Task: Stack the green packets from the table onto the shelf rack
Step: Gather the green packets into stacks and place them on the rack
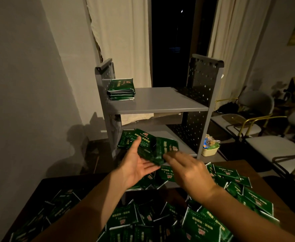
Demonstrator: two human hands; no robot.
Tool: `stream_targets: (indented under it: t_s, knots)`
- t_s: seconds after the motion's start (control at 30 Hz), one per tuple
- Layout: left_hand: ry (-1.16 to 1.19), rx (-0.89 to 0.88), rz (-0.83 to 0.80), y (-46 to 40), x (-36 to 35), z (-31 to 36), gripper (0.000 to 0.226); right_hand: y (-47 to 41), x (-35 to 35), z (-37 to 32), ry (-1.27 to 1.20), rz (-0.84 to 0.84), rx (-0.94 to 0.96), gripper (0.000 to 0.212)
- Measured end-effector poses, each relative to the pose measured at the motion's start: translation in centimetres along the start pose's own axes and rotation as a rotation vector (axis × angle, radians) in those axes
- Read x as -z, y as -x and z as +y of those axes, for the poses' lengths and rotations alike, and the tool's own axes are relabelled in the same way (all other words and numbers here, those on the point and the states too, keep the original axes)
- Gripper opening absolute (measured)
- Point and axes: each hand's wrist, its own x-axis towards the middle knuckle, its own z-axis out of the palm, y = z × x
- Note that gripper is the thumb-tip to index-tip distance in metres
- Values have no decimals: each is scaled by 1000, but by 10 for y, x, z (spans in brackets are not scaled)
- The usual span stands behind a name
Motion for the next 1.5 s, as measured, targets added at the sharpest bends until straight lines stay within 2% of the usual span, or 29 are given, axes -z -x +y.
stream_targets:
  t_s: [0.1,0.13,0.2,0.23,0.27,0.33,0.37,0.43,0.47,0.5,0.57,0.7,0.83,0.9,0.97,1.07,1.17,1.37,1.43,1.5]
  knots:
    - [-50,-32,-23,2,-2,-4,52,15,7,-8,-144,-84,65,35]
    - [-73,-37,-33,2,-1,-5,53,17,8,-6,-182,-118,68,36]
    - [-119,-64,3,2,1,-4,71,20,8,-2,-299,-144,10,34]
    - [-130,-98,44,2,1,-5,67,21,8,-1,-370,-119,-74,31]
    - [-121,-131,95,3,-1,-6,54,21,9,0,-441,-67,-204,26]
    - [-77,-166,136,6,-5,-9,38,13,16,-4,-589,29,-532,23]
    - [-57,-170,111,6,-7,-11,34,7,18,-6,-717,3,-702,33]
    - [-52,-177,33,6,-7,-16,31,-1,14,-11,-1132,-152,-980,50]
    - [-56,-176,9,6,-5,-19,25,-2,10,-12,-1284,-184,-1042,49]
    - [-64,-174,9,5,-3,-21,21,-2,8,-10,-1336,-178,-1062,46]
    - [-105,-202,21,5,6,-24,34,-1,6,-2,-1277,-183,-1002,42]
    - [-422,-272,33,6,23,-30,52,-6,7,14,-1142,-264,-849,50]
    - [-509,-268,7,8,28,-34,44,-17,-7,12,-1077,-290,-782,40]
    - [-559,-259,30,9,33,-34,36,-25,-12,11,-1043,-295,-818,43]
    - [-632,-270,84,8,39,-35,31,-33,-20,11,-981,-224,-827,49]
    - [-688,-278,133,8,43,-38,26,-55,-33,8,-735,-163,-731,34]
    - [-635,-185,94,8,42,-34,21,-84,-49,-5,-527,-309,-578,44]
    - [-691,-147,76,11,47,-23,14,-134,-71,-32,-122,-602,-516,77]
    - [-719,-129,66,14,53,-21,12,-141,-77,-34,-49,-696,-488,73]
    - [-731,-135,60,16,60,-20,10,-146,-79,-35,73,-690,-415,60]
